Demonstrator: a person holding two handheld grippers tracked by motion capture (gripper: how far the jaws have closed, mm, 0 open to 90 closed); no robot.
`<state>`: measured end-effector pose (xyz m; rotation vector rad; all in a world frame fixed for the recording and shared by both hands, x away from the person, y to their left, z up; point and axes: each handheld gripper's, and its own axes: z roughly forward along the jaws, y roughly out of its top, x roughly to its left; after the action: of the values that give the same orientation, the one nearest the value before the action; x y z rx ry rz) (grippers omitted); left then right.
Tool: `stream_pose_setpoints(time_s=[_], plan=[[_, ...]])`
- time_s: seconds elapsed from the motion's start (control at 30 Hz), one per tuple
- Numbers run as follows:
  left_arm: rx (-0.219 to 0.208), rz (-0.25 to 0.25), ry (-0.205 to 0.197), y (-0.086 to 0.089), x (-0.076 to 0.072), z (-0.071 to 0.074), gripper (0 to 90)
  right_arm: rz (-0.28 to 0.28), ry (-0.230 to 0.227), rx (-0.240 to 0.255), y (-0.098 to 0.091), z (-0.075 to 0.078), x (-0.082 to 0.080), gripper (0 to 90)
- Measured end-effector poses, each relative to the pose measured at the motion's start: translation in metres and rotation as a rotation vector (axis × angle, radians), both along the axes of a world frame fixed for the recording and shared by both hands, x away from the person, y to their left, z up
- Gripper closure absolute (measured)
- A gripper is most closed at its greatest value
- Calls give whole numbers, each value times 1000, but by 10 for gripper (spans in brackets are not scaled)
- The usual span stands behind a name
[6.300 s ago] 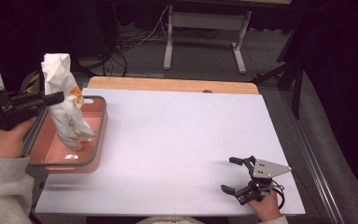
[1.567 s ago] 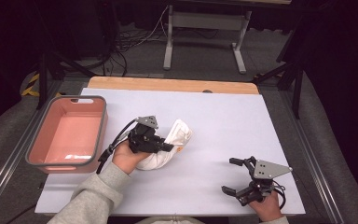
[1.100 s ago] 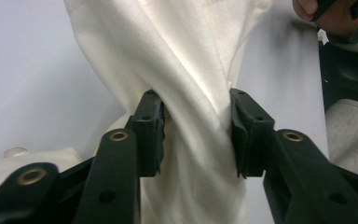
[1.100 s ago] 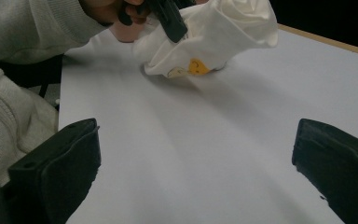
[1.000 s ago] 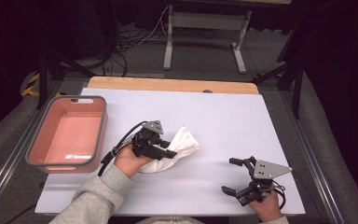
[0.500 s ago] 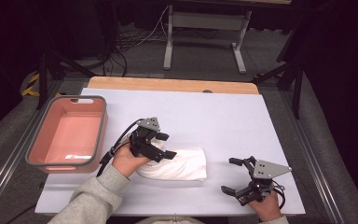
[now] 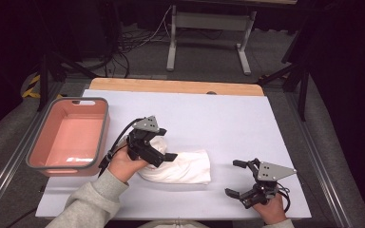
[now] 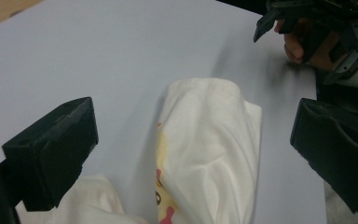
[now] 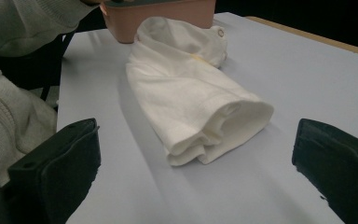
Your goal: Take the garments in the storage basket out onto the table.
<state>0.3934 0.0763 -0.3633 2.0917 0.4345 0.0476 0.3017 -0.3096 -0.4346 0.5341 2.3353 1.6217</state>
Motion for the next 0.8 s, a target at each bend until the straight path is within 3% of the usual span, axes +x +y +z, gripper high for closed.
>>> stream_pose_setpoints(time_s=[0.23,0.5,0.8], plan=[[-21,-1,-36,9,-8,10,4,-2,-1,0,0,0,0,15],[-15,19,-70,26,-19,15,3,-2,-2,1,0,0,0,15],[-28,50,-92,48,-29,11,3,-1,-2,3,0,0,0,15]])
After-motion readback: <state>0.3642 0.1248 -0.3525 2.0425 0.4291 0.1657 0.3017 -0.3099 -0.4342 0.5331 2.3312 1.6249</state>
